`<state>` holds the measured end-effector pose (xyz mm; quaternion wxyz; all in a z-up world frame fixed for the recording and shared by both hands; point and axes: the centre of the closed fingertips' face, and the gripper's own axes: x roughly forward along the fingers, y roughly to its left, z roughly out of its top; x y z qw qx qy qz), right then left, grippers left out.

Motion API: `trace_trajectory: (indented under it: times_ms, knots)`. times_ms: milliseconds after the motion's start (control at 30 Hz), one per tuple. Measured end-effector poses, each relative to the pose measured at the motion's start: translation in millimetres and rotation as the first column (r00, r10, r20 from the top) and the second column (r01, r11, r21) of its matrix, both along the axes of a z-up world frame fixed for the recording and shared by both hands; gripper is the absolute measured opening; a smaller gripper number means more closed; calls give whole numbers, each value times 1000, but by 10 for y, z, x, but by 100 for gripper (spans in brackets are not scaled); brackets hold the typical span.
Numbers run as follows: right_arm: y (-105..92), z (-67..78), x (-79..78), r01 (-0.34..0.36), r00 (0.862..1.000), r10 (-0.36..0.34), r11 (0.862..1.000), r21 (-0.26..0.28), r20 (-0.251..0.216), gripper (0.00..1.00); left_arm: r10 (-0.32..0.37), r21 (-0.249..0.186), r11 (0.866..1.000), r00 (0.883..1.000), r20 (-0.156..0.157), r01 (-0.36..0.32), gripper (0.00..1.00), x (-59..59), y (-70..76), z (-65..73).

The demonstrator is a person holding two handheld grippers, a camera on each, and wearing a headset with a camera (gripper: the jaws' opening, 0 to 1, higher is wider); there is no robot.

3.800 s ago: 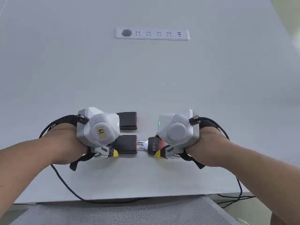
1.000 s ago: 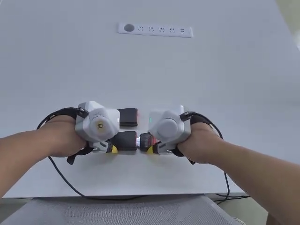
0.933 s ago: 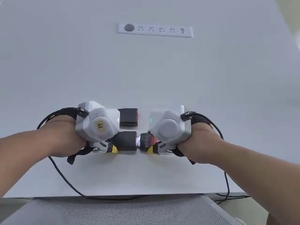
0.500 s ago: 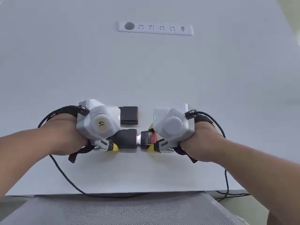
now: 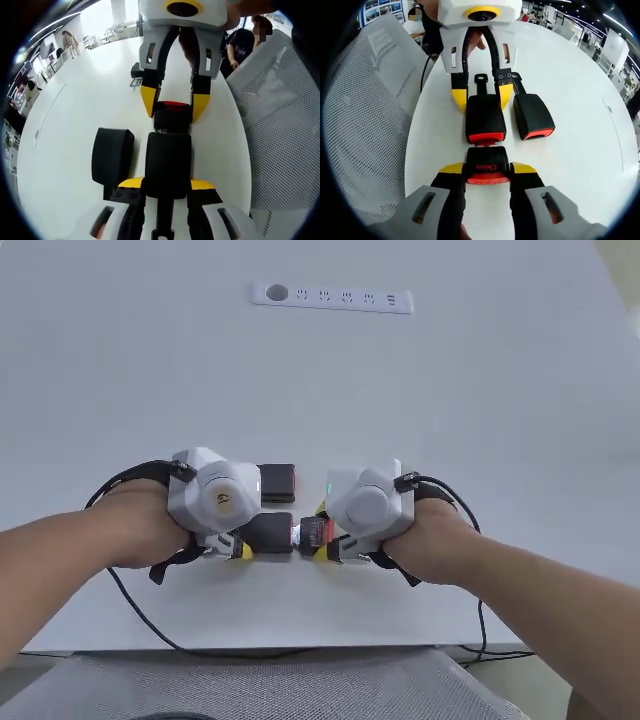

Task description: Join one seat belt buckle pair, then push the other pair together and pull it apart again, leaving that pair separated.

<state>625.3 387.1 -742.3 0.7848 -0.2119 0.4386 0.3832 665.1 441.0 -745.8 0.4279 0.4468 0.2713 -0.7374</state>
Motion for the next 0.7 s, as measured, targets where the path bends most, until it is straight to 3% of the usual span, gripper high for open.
trace_trajectory:
  times_ms: [400,567,700]
  knots:
    - [12,32,14,6,1000,-6,1000,28,17,33,19,0,1000,1000,-11,-19,34,-2,2,3]
    - [34,85,8,17,1000,-18,999,47,24,32,35,-31,999,998,-46,-37,36,-16,-1,90]
    - [34,164,7,23,999,-25,999,44,44,31,58,-49,997,997,-42,-60,38,-2,-10,211]
